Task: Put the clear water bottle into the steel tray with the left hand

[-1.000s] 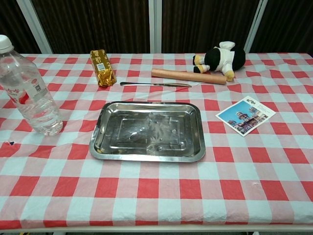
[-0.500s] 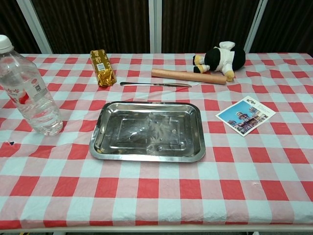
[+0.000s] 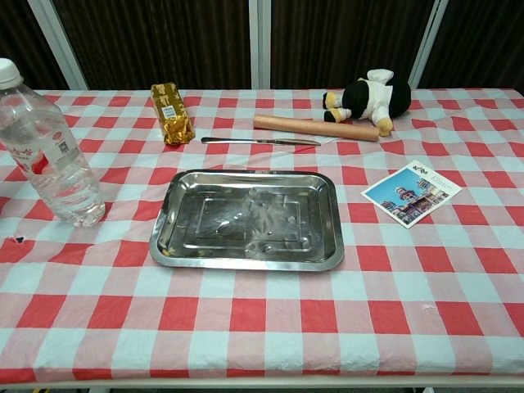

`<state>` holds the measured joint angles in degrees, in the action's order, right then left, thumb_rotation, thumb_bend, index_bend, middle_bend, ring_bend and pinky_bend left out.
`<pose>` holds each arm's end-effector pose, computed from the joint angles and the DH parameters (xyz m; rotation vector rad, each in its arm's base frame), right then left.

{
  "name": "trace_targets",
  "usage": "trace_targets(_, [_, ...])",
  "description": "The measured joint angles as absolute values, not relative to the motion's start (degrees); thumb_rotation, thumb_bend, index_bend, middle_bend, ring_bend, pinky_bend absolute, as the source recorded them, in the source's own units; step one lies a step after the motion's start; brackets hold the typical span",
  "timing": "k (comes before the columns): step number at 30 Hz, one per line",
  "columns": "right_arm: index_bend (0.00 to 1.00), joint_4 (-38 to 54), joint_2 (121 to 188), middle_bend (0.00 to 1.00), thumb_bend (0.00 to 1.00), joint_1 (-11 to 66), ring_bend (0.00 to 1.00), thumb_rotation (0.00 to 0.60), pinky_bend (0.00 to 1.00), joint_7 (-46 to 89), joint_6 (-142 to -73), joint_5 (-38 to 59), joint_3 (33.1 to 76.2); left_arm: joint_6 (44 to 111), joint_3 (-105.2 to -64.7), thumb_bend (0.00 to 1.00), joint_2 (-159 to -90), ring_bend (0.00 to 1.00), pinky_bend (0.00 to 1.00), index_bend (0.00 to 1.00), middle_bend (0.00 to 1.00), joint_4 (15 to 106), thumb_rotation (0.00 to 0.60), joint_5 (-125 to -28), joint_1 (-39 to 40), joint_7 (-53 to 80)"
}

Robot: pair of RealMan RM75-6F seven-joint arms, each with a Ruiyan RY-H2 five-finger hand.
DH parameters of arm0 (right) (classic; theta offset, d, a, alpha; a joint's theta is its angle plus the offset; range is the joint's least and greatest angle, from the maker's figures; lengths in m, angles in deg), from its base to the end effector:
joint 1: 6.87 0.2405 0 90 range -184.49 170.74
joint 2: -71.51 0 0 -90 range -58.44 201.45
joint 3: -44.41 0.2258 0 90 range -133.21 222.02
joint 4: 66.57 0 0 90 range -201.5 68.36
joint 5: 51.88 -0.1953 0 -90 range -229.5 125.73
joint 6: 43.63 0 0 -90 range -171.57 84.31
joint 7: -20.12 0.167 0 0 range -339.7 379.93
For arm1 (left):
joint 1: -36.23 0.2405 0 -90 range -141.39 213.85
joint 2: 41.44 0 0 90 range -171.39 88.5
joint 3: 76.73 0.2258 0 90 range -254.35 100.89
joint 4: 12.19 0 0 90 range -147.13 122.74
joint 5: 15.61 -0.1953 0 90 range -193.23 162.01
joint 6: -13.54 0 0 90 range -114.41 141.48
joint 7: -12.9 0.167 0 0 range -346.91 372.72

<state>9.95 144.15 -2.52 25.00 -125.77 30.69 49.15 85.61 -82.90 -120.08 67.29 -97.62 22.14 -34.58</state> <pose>-0.3268 -0.2060 0.1452 1.3177 -0.9168 0.8291 -0.2759 0.2570 0.0822 -1.0522 -1.6567 -1.4679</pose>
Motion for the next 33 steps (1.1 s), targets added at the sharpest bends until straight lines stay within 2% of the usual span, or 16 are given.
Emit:
trace_targets(13, [0.03,9.12,144.52,0.03,0.10,-2.28,0.00,0.600,0.00,25.17,-124.71,29.58,49.46,81.16,-81.83,0.00,-122.99,0.10,0.21,0.16,0.16,66.47,0.600,-100.20,18.55,-40.47])
trace_targets(21, [0.03,8.88,144.50,0.03,0.10,-2.15,0.00,0.600,0.00,25.39,-124.25,28.88,49.83,79.73,-82.69,0.00,-125.45,0.10,0.21,0.16,0.17,65.06,0.600,-100.18,16.10,-41.57])
trace_targets(27, [0.03,9.09,144.25,0.03,0.10,-2.06,0.00,0.600,0.00,25.70,-123.84,28.54,49.98,78.71,-82.33,0.01,-126.06,0.11,0.21,0.17,0.25,63.97,0.600,-100.32,15.30,-43.96])
trace_targets(33, [0.03,9.04,144.08,0.03,0.10,-1.99,0.00,0.600,0.00,26.22,-123.36,28.26,50.00,75.67,-83.71,0.11,-127.70,0.18,0.23,0.30,0.36,62.83,0.600,-98.20,12.98,-44.26])
